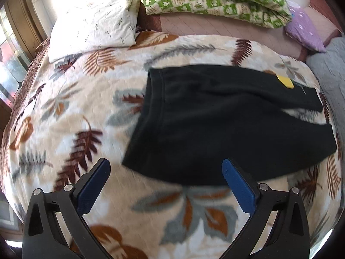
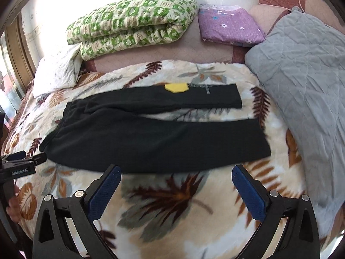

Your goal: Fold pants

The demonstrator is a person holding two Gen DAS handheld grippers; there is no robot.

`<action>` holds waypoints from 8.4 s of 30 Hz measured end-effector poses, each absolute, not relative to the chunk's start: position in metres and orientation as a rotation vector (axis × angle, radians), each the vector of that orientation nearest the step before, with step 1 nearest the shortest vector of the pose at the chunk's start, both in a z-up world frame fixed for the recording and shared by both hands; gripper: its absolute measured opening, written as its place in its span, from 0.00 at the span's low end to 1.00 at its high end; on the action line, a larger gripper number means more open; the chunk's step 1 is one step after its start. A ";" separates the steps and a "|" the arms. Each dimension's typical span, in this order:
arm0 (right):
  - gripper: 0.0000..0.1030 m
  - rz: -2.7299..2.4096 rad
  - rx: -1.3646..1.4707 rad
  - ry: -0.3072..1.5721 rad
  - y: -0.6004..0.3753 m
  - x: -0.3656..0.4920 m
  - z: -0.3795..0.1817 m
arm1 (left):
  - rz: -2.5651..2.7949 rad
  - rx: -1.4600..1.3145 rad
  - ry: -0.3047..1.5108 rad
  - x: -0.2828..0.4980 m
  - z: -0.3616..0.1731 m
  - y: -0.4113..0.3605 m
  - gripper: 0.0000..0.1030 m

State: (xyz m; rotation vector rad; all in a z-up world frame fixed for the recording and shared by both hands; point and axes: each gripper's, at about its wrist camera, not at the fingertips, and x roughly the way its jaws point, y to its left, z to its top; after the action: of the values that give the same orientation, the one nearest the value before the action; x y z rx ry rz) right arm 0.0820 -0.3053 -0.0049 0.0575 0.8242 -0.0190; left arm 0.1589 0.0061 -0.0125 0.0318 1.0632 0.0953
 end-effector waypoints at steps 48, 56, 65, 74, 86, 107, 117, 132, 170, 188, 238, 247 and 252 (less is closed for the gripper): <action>0.65 0.007 0.335 1.140 -0.487 0.361 -0.078 | -0.092 -0.143 1.398 0.384 -0.080 0.048 0.76; 0.16 -0.013 0.336 1.129 -0.486 0.355 -0.073 | -0.065 -0.170 1.362 0.378 -0.067 0.043 0.26; 0.09 -0.004 0.224 1.029 -0.471 0.327 -0.036 | -0.034 -0.116 1.229 0.343 -0.020 0.037 0.24; 0.09 0.007 0.128 0.886 -0.457 0.276 0.010 | 0.045 -0.088 1.112 0.291 0.010 0.038 0.03; 0.09 0.048 0.102 0.863 -0.447 0.198 0.000 | -0.010 -0.220 1.227 0.279 -0.012 0.067 0.04; 0.09 -0.017 0.104 0.933 -0.450 0.272 -0.014 | -0.089 -0.255 1.348 0.366 -0.055 0.052 0.03; 0.09 -0.056 0.045 0.921 -0.443 0.300 -0.004 | 0.009 -0.315 1.203 0.344 -0.018 0.071 0.03; 0.09 0.040 0.096 0.790 -0.451 0.234 0.009 | 0.051 -0.286 1.021 0.245 0.008 0.071 0.03; 0.42 -0.029 0.666 1.084 -0.451 0.165 -0.076 | 0.090 -0.375 1.294 0.282 -0.025 0.113 0.04; 0.07 -0.005 1.015 0.850 -0.493 0.248 -0.061 | -0.001 -0.663 1.423 0.368 -0.079 0.110 0.44; 0.09 0.048 0.931 0.959 -0.541 0.110 -0.095 | -0.052 -0.253 1.205 0.113 -0.059 0.120 0.10; 0.35 0.043 0.767 0.941 -0.522 0.106 -0.046 | -0.050 -0.467 1.235 0.171 -0.047 0.140 0.38; 0.42 -0.010 0.777 0.973 -0.526 0.108 -0.060 | -0.069 -0.583 1.326 0.198 -0.066 0.132 0.38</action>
State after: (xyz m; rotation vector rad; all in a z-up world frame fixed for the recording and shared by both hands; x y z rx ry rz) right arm 0.1077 -0.5262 -0.0601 0.7774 0.9733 -0.0101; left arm 0.1984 0.1324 -0.0657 -0.5833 1.3262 -0.0686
